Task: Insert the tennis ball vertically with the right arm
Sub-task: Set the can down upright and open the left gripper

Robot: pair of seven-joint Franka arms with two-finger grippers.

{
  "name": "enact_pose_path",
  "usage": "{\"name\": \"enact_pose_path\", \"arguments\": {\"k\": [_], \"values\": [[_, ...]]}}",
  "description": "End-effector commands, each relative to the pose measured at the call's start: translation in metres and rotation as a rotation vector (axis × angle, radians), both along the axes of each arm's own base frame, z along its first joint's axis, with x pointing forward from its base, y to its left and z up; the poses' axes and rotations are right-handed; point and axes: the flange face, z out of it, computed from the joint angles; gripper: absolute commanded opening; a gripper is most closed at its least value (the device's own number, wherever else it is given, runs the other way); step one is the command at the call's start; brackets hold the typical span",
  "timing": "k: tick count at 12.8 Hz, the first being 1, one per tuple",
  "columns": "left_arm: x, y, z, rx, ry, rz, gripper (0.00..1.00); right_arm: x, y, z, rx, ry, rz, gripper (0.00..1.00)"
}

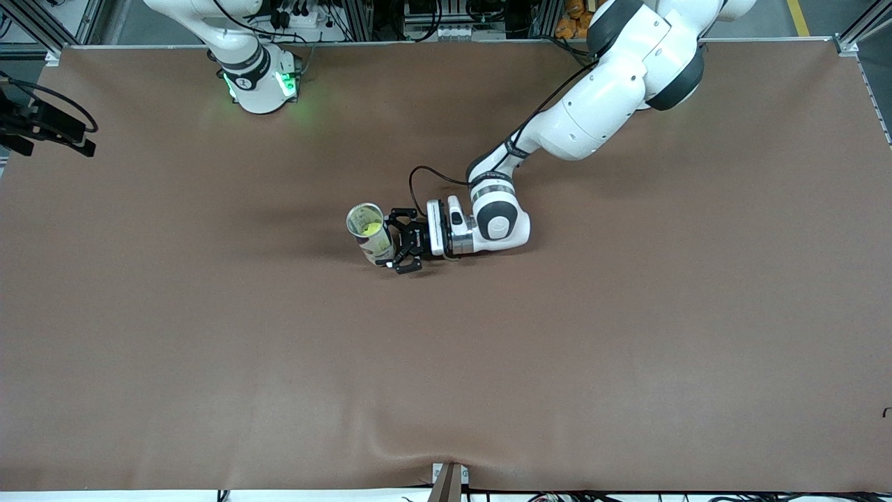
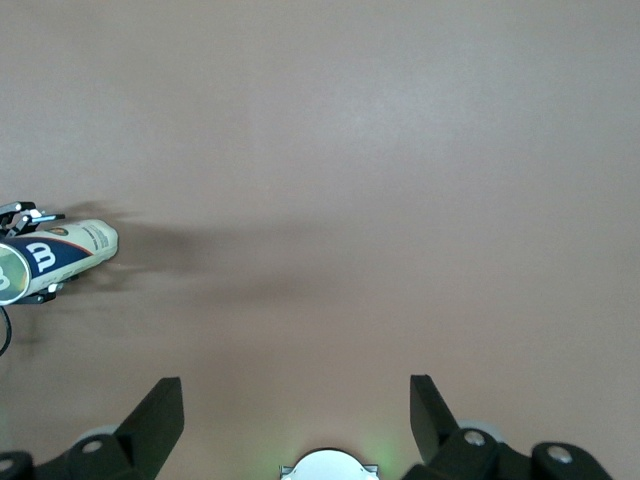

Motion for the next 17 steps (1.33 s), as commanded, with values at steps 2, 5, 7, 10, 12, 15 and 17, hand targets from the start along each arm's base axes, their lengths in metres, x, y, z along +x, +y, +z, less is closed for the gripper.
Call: {"name": "enact_pose_path", "arguments": {"k": [2, 5, 7, 10, 12, 15, 17], "values": [[-0.007, 0.023, 0.010, 0.024, -0.066, 0.022, 1.00, -0.009, 0.003, 0.004, 0.005, 0.042, 0.009, 1.00], [-0.007, 0.033, 0.018, 0.032, -0.065, 0.024, 1.00, -0.006, 0.003, 0.002, 0.004, 0.036, 0.011, 1.00], [-0.008, 0.042, 0.023, 0.042, -0.063, 0.026, 1.00, -0.001, 0.003, 0.009, 0.011, -0.026, 0.011, 1.00], [-0.001, 0.069, 0.030, 0.070, -0.067, 0.002, 1.00, 0.001, 0.007, 0.007, 0.018, -0.024, 0.022, 1.00], [-0.001, 0.084, 0.031, 0.085, -0.063, -0.007, 1.00, 0.003, 0.005, 0.008, 0.024, -0.027, 0.017, 1.00], [-0.002, 0.108, 0.041, 0.097, -0.036, -0.034, 1.00, 0.003, 0.003, 0.010, 0.014, -0.036, 0.016, 1.00], [0.003, 0.130, 0.056, 0.126, -0.023, -0.065, 1.00, 0.006, -0.002, 0.008, 0.015, -0.050, 0.007, 1.00]]}}
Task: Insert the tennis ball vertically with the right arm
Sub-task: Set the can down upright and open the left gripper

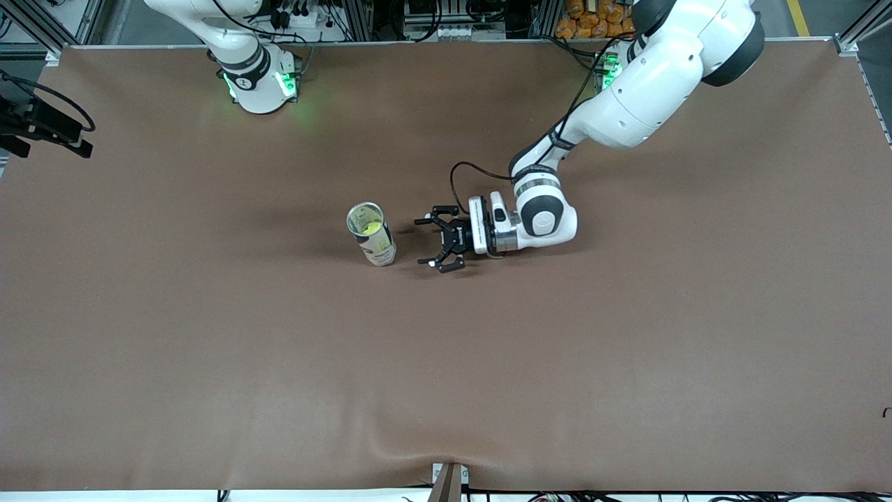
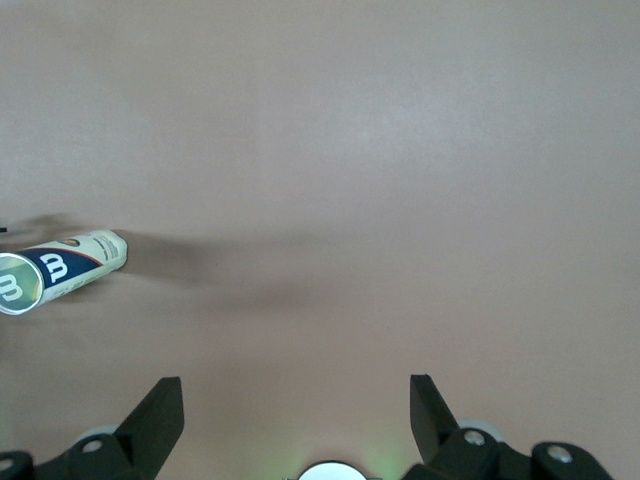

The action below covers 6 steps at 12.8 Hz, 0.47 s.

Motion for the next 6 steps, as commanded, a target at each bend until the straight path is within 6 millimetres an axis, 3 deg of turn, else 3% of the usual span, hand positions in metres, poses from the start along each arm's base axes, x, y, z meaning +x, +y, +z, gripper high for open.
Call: {"name": "enact_pose_path", "arguments": {"k": [1, 6], "values": [[0.005, 0.044, 0.027, 0.043, -0.037, -0.050, 1.00, 0.002, -0.004, 0.003, 0.004, -0.014, 0.004, 1.00], [0.041, 0.138, 0.037, 0.159, -0.054, -0.179, 1.00, -0.004, -0.005, -0.001, 0.004, 0.023, -0.002, 1.00]]}}
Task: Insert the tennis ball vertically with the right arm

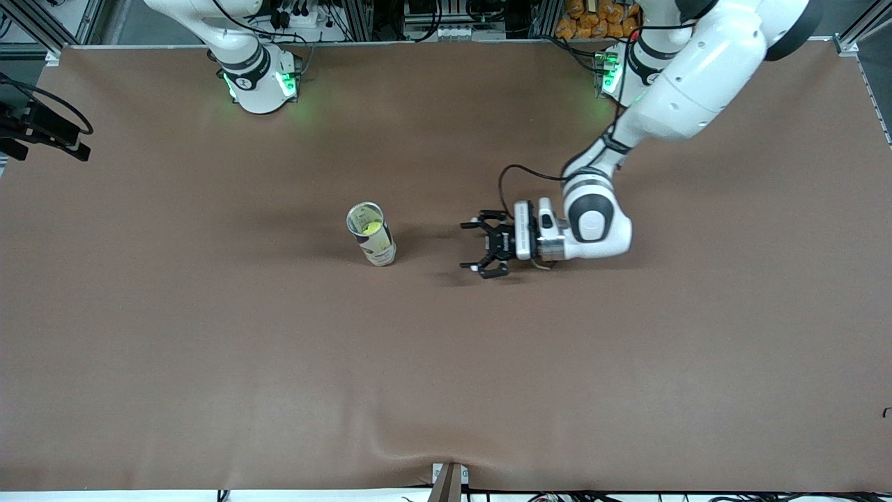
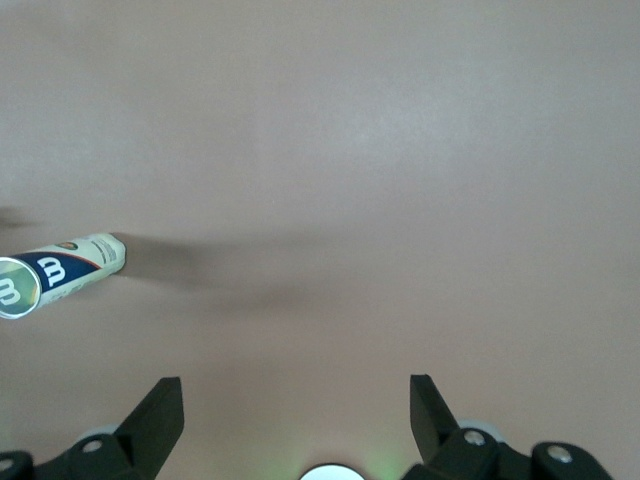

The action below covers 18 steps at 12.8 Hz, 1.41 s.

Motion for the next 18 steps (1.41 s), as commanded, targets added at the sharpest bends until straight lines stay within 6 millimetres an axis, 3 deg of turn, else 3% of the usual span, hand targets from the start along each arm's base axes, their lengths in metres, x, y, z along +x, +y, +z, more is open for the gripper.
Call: {"name": "enact_pose_path", "arguments": {"k": [1, 5, 8, 13, 15, 18], "values": [[0.007, 0.048, 0.007, 0.053, 0.018, -0.083, 1.00, -0.004, -0.003, 0.003, 0.004, 0.004, 0.000, 1.00], [0.032, 0.135, 0.007, 0.168, 0.057, -0.177, 1.00, -0.003, -0.001, 0.005, -0.007, -0.009, 0.003, 1.00], [0.047, 0.188, 0.024, 0.320, 0.072, -0.213, 1.00, -0.002, -0.002, 0.005, -0.012, -0.015, 0.002, 1.00], [0.066, 0.230, 0.083, 0.609, 0.191, -0.215, 1.00, -0.001, -0.002, 0.005, -0.012, -0.016, 0.001, 1.00], [0.086, 0.248, 0.108, 0.737, 0.239, -0.202, 1.00, -0.001, -0.002, 0.005, -0.012, -0.016, 0.001, 1.00], [0.100, 0.258, 0.135, 0.867, 0.364, -0.137, 1.00, -0.002, -0.003, 0.005, -0.010, -0.014, -0.002, 1.00]]}}
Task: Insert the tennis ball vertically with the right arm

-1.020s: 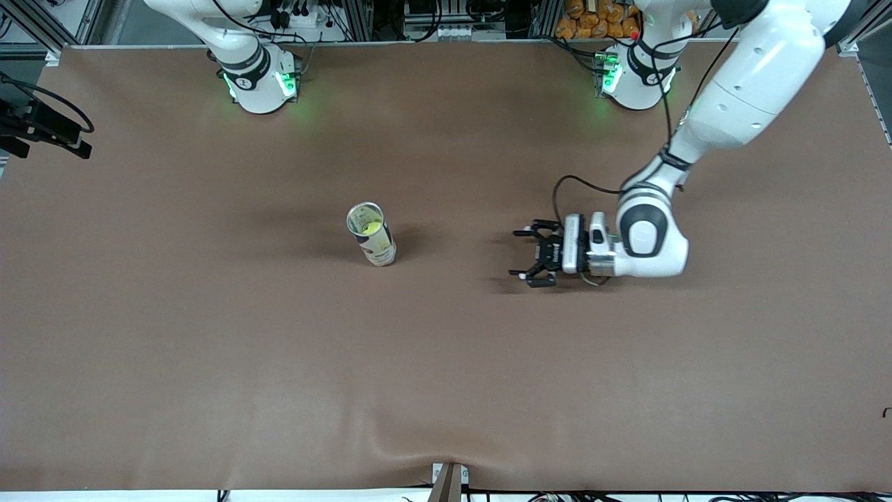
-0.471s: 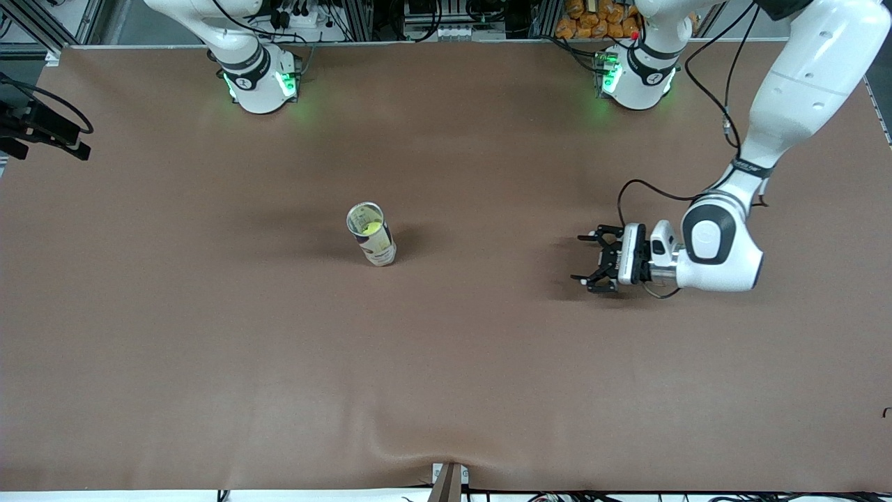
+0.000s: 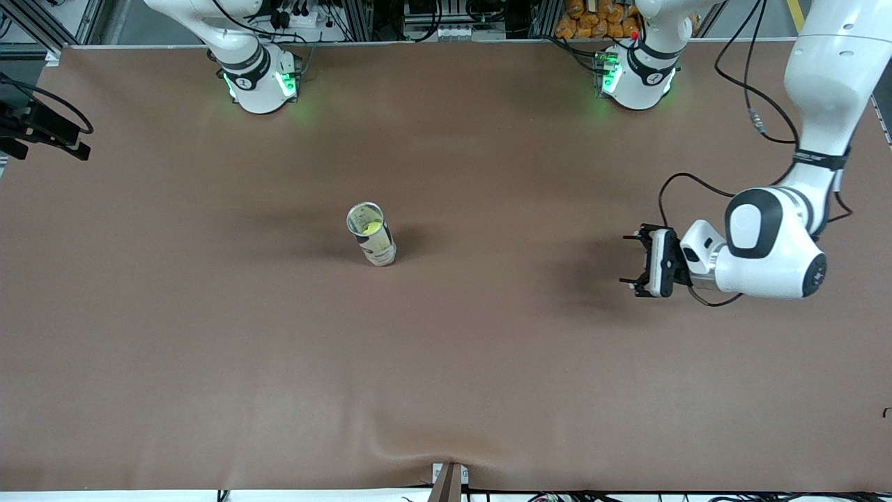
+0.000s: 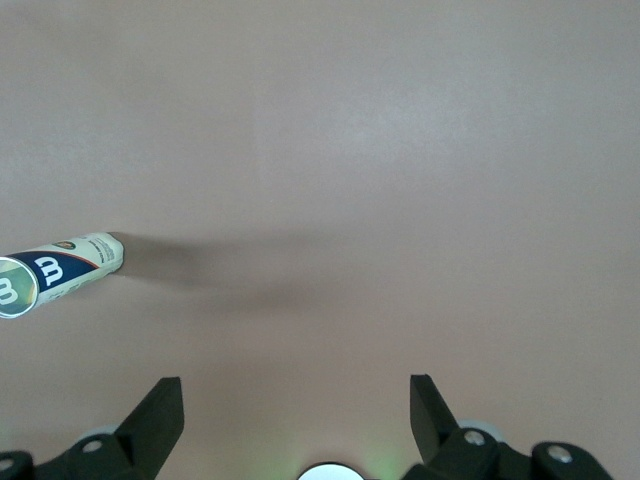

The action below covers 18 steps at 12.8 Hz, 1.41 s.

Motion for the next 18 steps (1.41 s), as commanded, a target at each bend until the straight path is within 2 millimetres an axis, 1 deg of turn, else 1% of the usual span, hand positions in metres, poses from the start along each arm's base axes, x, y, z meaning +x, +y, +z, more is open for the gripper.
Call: {"name": "enact_pose_path", "arguments": {"k": [1, 5, 7, 8, 9, 10, 12, 14, 15, 18], "values": [[0.012, 0.007, 0.021, 0.102, 0.029, 0.046, 1.00, -0.002, -0.002, 0.004, -0.006, -0.008, -0.002, 1.00], [0.018, 0.008, 0.029, 0.203, 0.061, 0.148, 1.00, -0.002, -0.003, 0.004, -0.006, -0.007, -0.003, 1.00], [0.031, 0.014, 0.046, 0.274, 0.022, 0.176, 1.00, -0.002, -0.005, 0.004, -0.006, -0.007, -0.006, 1.00], [0.036, 0.018, 0.058, 0.318, 0.026, 0.206, 1.00, -0.001, -0.005, 0.003, -0.006, -0.005, -0.006, 1.00], [0.039, 0.015, 0.073, 0.355, 0.049, 0.228, 1.00, -0.002, -0.006, 0.003, -0.004, -0.005, -0.011, 1.00], [0.044, 0.022, 0.084, 0.404, 0.057, 0.272, 1.00, -0.002, -0.006, 0.003, -0.004, -0.005, -0.011, 1.00], [0.050, 0.015, 0.109, 0.473, 0.038, 0.297, 1.00, -0.002, -0.006, 0.003, -0.003, -0.005, -0.011, 1.00], [0.049, 0.014, 0.143, 0.539, -0.004, 0.365, 1.00, -0.001, -0.008, 0.002, -0.001, -0.004, -0.013, 1.00], [0.045, 0.017, 0.161, 0.586, 0.012, 0.455, 1.00, -0.001, -0.009, 0.002, -0.001, -0.002, -0.016, 1.00], [0.024, 0.005, 0.221, 0.707, 0.120, 0.803, 1.00, -0.002, -0.012, 0.001, 0.007, -0.001, -0.023, 1.00]]}}
